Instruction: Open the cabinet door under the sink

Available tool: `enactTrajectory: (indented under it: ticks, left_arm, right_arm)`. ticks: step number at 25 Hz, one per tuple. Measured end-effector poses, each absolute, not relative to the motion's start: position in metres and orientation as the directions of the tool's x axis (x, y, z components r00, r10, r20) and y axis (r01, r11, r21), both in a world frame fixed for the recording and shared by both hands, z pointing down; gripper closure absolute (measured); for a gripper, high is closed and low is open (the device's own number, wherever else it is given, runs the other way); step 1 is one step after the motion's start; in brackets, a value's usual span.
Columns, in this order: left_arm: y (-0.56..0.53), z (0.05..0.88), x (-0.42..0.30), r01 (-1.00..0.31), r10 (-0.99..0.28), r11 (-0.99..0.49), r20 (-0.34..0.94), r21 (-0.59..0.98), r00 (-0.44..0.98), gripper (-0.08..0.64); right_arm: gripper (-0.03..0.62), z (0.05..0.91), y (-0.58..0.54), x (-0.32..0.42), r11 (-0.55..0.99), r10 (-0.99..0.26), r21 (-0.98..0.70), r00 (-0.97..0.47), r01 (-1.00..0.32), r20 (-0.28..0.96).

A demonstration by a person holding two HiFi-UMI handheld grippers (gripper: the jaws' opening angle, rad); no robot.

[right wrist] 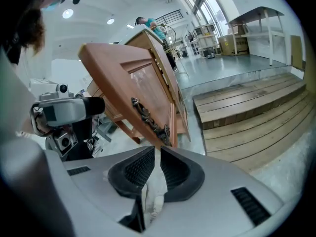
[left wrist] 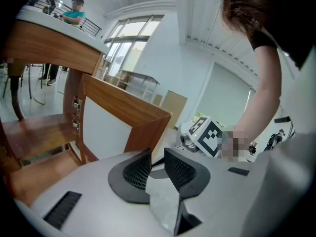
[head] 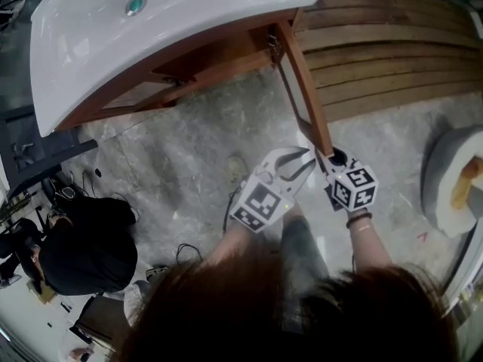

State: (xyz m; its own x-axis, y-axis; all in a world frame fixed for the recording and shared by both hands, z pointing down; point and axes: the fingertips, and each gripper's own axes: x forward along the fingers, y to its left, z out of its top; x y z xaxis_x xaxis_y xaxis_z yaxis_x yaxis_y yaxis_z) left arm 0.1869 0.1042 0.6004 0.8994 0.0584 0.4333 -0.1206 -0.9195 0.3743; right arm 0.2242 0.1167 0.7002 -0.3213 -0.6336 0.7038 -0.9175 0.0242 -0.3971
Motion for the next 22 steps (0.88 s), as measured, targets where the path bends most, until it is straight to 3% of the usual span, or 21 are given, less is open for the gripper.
enactTrajectory:
  ticks: [11, 16, 22]
  left_arm:
    - [0.086, 0.545, 0.151, -0.214, -0.046, -0.916, 0.44, 0.339, 0.897, 0.489]
    - [0.047, 0.484, 0.128, -0.329, -0.196, -0.896, 0.4, 0.297, 0.895, 0.541]
    - [0.012, 0.397, 0.099, -0.391, -0.307, -0.899, 0.356, 0.195, 0.883, 0.551]
  right_arm:
    - [0.548, 0.607, 0.122, 0.161, 0.079, -0.687, -0.472, -0.39, -0.878, 0.613]
    - [0.549, 0.527, 0.097, 0.129, 0.194, -0.728, -0.488, -0.458, -0.851, 0.51]
    - [0.578, 0.439, 0.061, 0.116, 0.334, -0.752, -0.426, -0.51, -0.841, 0.418]
